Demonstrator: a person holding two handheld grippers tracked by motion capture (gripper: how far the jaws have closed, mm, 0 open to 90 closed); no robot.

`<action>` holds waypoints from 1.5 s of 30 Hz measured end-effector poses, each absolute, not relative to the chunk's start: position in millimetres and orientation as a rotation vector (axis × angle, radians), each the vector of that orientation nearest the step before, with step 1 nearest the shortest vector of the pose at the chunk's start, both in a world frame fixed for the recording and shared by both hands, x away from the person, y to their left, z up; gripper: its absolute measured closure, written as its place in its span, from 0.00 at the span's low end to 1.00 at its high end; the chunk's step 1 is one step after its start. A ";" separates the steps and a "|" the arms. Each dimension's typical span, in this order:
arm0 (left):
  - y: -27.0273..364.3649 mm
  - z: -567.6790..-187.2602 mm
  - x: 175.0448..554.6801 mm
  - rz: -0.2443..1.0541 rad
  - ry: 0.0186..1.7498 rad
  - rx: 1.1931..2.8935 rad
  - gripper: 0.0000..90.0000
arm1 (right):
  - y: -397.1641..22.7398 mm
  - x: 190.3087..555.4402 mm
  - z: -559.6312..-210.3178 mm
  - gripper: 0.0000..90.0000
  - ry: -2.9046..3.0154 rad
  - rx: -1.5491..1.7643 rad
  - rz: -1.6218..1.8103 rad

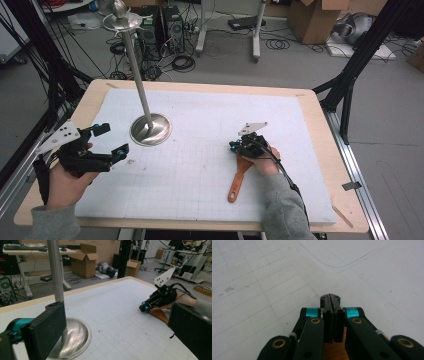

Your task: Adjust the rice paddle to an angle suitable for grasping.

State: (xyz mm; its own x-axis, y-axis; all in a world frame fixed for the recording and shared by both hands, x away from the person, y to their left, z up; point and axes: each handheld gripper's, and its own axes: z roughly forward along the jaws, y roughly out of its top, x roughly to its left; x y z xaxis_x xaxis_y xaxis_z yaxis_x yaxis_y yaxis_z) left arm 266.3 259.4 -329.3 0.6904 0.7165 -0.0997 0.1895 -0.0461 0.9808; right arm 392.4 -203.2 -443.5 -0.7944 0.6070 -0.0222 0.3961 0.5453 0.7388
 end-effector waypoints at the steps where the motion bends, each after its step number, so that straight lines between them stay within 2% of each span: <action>1: 259.2 -329.6 266.4 0.501 0.759 1.596 0.03 | -202.8 392.5 -443.6 0.99 2.507 0.832 1.091; 17: 252.0 -329.3 273.2 0.515 0.749 1.627 0.03 | -210.0 388.0 -440.0 1.00 2.523 0.849 1.024; 45: 214.6 -332.1 302.8 0.427 0.674 1.667 0.03 | -253.5 363.0 -438.4 1.00 2.526 0.978 1.038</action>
